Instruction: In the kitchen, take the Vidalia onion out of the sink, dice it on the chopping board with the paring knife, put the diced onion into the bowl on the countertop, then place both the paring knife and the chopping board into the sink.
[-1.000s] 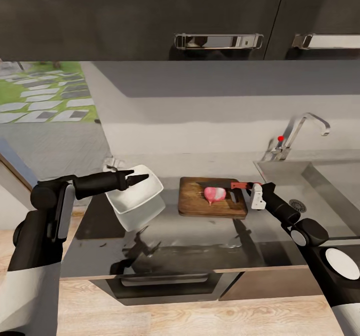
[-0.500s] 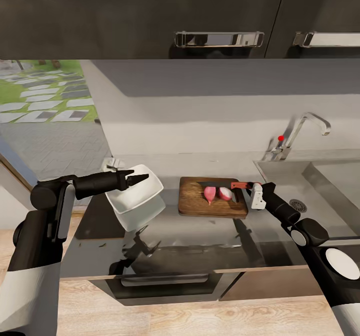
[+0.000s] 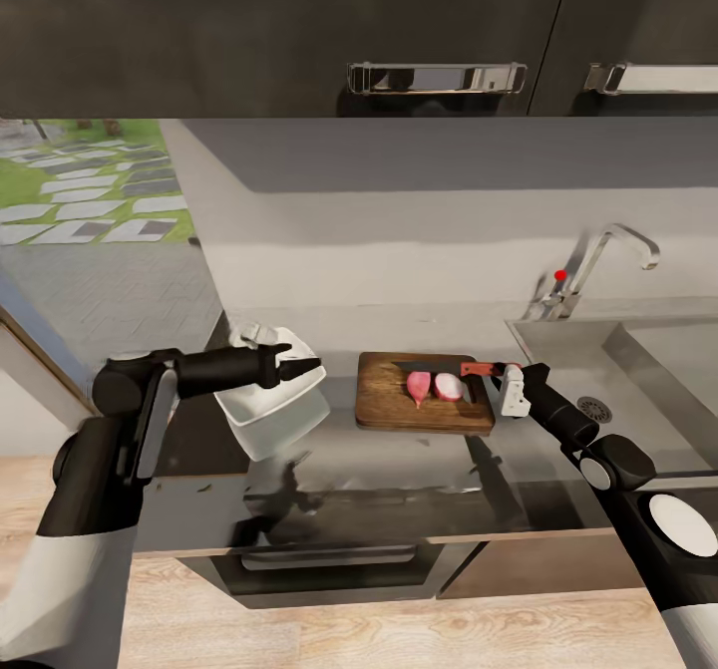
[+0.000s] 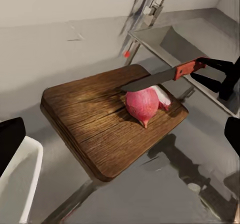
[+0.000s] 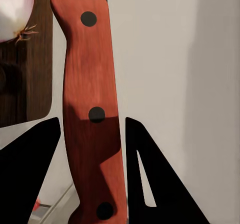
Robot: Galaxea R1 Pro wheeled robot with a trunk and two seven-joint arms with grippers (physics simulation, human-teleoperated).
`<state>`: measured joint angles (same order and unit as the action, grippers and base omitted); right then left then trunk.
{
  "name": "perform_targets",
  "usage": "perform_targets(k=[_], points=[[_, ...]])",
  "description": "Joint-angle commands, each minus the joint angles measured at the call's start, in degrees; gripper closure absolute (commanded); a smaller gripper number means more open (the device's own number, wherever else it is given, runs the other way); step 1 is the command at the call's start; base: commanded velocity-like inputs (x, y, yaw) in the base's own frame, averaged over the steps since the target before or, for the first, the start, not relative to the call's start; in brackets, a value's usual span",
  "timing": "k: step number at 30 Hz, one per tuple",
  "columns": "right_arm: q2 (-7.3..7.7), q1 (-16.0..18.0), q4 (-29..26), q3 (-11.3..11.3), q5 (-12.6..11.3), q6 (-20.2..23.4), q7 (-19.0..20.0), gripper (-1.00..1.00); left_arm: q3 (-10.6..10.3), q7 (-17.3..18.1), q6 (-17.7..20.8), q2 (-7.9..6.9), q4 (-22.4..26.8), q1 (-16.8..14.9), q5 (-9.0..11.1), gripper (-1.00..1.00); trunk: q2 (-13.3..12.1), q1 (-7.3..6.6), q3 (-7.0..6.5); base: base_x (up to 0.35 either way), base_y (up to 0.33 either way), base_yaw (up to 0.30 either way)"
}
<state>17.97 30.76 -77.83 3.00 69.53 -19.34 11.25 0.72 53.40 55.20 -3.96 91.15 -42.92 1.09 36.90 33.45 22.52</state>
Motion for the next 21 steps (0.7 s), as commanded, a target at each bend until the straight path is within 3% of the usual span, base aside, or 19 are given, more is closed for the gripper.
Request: perform_targets(k=[1, 6, 13, 21], points=[[0.05, 0.01, 0.04, 0.07, 1.15, -0.26, 0.43, 1.0, -0.56, 0.13, 0.34, 0.0, 0.01, -0.06, 0.06, -1.0, 0.06, 0.02, 0.09, 0.0, 0.0, 0.0], [0.05, 0.01, 0.04, 0.07, 1.18, -0.26, 0.44, 1.0, -2.69, 0.13, 0.07, -0.05, -0.01, -0.04, -0.02, -1.0, 0.06, 0.02, 0.09, 0.0, 0.0, 0.0], [0.05, 0.01, 0.04, 0.06, 1.16, -0.26, 0.43, 1.0, -3.19, 0.13, 0.12, -0.11, -0.01, -0.04, -0.03, -1.0, 0.06, 0.02, 0.09, 0.0, 0.0, 0.0], [0.05, 0.01, 0.04, 0.05, 1.2, -0.26, 0.44, 1.0, -3.26, 0.18, 0.24, -0.13, -0.01, -0.05, -0.04, -1.0, 3.27, 1.78, 1.52, 0.0, 0.0, 0.0]])
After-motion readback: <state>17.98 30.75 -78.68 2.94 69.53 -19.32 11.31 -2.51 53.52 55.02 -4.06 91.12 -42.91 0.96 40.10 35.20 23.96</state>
